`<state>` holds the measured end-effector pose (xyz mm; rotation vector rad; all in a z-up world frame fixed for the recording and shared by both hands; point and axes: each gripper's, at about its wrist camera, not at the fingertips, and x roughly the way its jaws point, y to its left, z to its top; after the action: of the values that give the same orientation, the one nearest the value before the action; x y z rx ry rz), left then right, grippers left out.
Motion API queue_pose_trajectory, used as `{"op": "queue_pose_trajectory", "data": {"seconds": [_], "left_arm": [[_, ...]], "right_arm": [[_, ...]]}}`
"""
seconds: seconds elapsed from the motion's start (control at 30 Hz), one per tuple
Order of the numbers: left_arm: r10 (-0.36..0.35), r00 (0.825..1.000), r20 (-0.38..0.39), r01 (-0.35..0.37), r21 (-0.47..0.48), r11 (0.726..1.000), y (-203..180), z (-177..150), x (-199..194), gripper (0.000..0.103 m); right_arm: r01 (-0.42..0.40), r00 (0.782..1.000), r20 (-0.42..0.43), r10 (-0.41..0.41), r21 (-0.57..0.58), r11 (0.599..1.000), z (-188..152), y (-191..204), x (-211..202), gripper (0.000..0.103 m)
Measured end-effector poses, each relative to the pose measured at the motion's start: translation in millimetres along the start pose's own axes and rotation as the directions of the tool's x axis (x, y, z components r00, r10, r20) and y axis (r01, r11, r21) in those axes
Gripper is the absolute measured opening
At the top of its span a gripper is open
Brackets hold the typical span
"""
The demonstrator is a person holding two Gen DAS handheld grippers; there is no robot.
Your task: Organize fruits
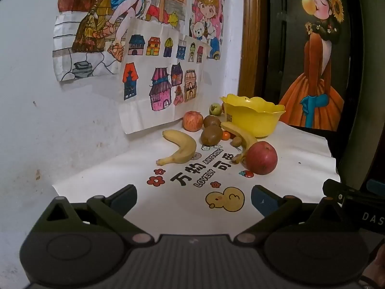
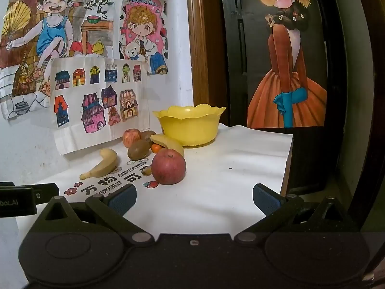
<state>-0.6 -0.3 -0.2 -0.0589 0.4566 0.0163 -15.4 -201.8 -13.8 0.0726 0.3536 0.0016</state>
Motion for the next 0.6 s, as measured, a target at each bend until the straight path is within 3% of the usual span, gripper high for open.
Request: {"op": "queue_pose_trajectory", "data": {"seconds": [0.6], "left_arm": [[0.003, 1.000, -0.008, -0.003, 0.002, 1.000, -0.5, 0.5, 1.3, 0.103]], "right_arm": [[0.000, 1.000, -0.009, 0.000, 0.005, 1.000, 3.0, -0.8, -0.1, 0.102]]}}
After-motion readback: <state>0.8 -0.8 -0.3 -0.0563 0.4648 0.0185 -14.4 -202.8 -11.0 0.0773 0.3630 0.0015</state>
